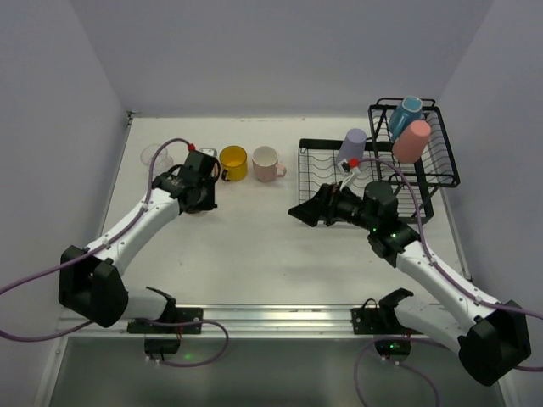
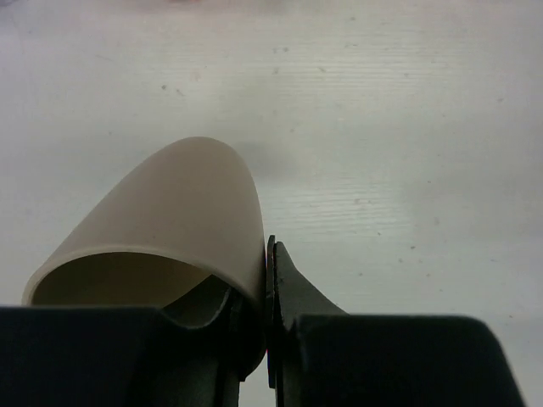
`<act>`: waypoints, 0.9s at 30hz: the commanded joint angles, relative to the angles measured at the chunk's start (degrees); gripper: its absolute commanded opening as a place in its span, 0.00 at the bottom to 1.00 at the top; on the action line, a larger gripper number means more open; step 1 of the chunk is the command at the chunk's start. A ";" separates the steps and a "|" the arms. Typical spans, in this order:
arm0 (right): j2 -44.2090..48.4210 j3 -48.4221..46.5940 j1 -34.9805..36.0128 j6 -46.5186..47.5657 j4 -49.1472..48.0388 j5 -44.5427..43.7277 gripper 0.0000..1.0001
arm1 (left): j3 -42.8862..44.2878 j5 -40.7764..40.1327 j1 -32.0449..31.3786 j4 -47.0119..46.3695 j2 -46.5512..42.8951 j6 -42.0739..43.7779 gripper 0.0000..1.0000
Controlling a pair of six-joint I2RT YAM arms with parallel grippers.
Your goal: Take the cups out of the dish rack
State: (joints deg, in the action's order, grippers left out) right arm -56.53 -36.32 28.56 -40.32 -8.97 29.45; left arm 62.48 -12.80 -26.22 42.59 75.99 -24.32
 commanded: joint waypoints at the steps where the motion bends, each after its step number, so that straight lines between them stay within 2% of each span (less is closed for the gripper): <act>1: 2.39 -0.60 0.18 4.37 3.78 -3.00 0.99 | 2.47 5.49 4.85 2.42 2.40 4.27 0.00; 9: 3.09 -0.16 0.36 5.42 4.75 -4.14 0.99 | 3.00 9.19 8.11 1.18 11.28 6.39 0.01; 13: 3.18 -0.16 0.36 5.60 4.93 -4.75 0.99 | 2.56 9.11 8.90 0.65 12.87 7.17 0.09; 20: 3.01 -0.07 0.27 5.69 4.84 -5.46 0.99 | 2.21 5.07 9.17 0.92 12.70 7.53 0.39; 22: 3.09 -0.25 0.27 5.77 4.84 -5.55 0.99 | 2.21 3.93 9.17 0.92 12.35 7.53 0.45; 25: 3.62 -0.42 0.27 6.30 5.19 -6.33 0.99 | 3.17 2.43 9.17 1.18 10.86 7.44 0.61; 26: 4.06 -0.42 0.27 6.56 5.45 -7.03 0.99 | 3.44 1.99 9.17 1.18 10.33 7.35 0.80; 27: 4.32 -0.51 0.36 6.65 5.46 -7.21 0.99 | 3.87 0.94 9.17 1.01 9.80 7.27 0.93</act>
State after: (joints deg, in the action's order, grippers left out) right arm -53.98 -36.29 28.60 -35.29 -3.49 24.45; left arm 63.26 -9.43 -17.52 43.22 88.97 -17.93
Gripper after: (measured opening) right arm 0.990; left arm 0.857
